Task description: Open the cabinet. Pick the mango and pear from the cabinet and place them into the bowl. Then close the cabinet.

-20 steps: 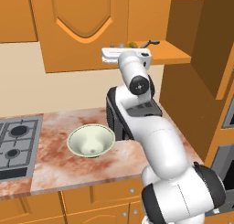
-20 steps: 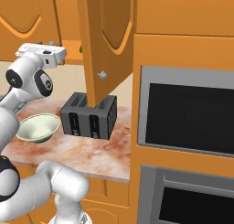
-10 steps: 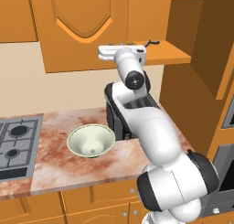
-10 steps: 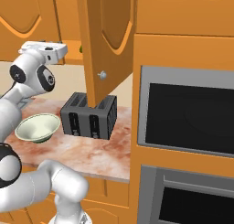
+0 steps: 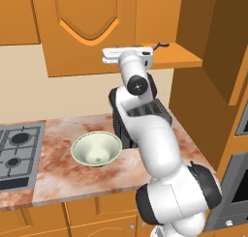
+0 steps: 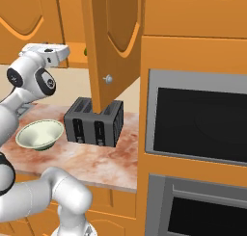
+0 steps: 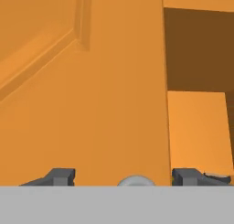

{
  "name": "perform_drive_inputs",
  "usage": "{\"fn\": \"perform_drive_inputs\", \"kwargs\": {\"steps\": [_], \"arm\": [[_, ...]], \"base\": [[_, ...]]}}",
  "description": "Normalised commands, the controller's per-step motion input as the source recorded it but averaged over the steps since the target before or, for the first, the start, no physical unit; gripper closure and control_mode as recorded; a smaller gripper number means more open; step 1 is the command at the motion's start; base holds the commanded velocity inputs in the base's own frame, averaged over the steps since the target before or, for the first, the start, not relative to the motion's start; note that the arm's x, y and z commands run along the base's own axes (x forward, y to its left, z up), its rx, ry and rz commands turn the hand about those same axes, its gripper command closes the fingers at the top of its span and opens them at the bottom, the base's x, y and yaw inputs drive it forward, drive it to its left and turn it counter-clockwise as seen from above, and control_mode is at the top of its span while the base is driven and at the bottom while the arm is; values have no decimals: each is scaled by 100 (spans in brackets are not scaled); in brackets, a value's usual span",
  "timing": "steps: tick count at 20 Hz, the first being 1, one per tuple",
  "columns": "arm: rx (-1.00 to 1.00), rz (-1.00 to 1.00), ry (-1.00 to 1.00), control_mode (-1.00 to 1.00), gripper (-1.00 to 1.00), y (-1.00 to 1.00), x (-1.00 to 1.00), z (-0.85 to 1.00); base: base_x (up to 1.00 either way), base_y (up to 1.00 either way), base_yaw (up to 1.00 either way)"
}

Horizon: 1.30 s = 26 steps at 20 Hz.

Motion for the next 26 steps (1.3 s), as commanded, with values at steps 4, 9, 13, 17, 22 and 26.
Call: {"fn": "perform_drive_inputs", "kwargs": {"steps": [4,9,13,17,22,26], "arm": [[0,-2,0,-100,100,1,6,0],[0,0,0,-100,100,0,0,0],[6,0,0,-100,100,-14,0,0],[15,0,0,-100,100,-40,-2,6],[6,0,0,-100,100,-19,0,1],[0,0,0,-100,100,0,0,0]], "base": [[0,0,0],[0,0,0],[0,0,0],[0,0,0],[0,0,0],[0,0,0]]}}
